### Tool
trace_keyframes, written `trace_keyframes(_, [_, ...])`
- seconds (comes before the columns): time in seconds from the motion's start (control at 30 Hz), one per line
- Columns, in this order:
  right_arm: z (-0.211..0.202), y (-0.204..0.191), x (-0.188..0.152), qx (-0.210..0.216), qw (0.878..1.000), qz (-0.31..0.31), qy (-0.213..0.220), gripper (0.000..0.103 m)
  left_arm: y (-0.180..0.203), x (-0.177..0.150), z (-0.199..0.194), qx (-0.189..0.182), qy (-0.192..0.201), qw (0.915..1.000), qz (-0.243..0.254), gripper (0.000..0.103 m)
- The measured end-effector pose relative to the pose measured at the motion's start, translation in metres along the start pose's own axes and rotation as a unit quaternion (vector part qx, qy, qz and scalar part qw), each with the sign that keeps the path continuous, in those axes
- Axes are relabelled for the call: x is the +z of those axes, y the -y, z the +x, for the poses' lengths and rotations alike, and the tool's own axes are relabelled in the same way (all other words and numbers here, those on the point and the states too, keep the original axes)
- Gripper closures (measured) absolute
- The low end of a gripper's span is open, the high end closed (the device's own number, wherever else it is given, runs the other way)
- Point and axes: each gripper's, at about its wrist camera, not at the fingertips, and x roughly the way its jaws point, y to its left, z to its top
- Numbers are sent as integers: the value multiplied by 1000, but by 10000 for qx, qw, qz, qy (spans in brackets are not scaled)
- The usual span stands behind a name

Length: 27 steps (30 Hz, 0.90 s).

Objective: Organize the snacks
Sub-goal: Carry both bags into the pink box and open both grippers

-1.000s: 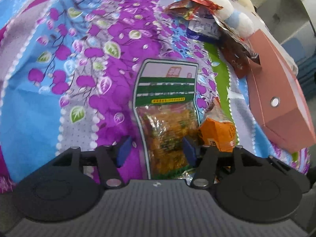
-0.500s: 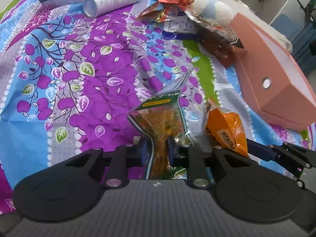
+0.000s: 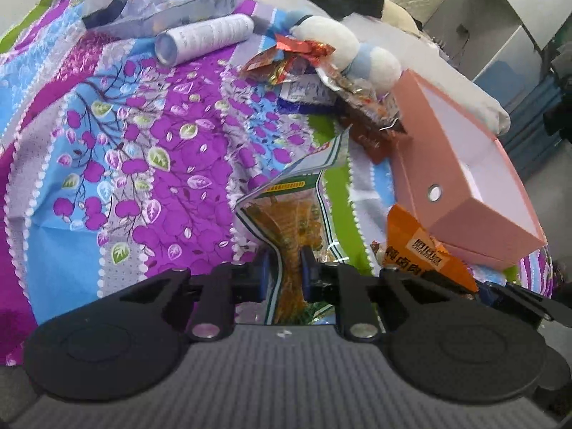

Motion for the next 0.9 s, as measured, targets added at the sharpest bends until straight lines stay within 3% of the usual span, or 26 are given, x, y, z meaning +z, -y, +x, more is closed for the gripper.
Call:
trace_keyframes(0.3, [-48,27,27,-91,9978,360,541,83,42,25,-23,-284,180,9991,239,83])
trace_keyframes(0.53, [-73,70,61,-266,9919,683,1033,83,108,65,-28,-708,428,9940,716,83])
trace_keyframes(0.7, [-73,106,84,-549,9874,784,1260,83,155,96,-9,-964,489,9889,1021,83])
trace_keyframes(0.9, [-47,158,103,-912,9841,950,1189,83,205,126,37,-1099,257,9843,1357,83])
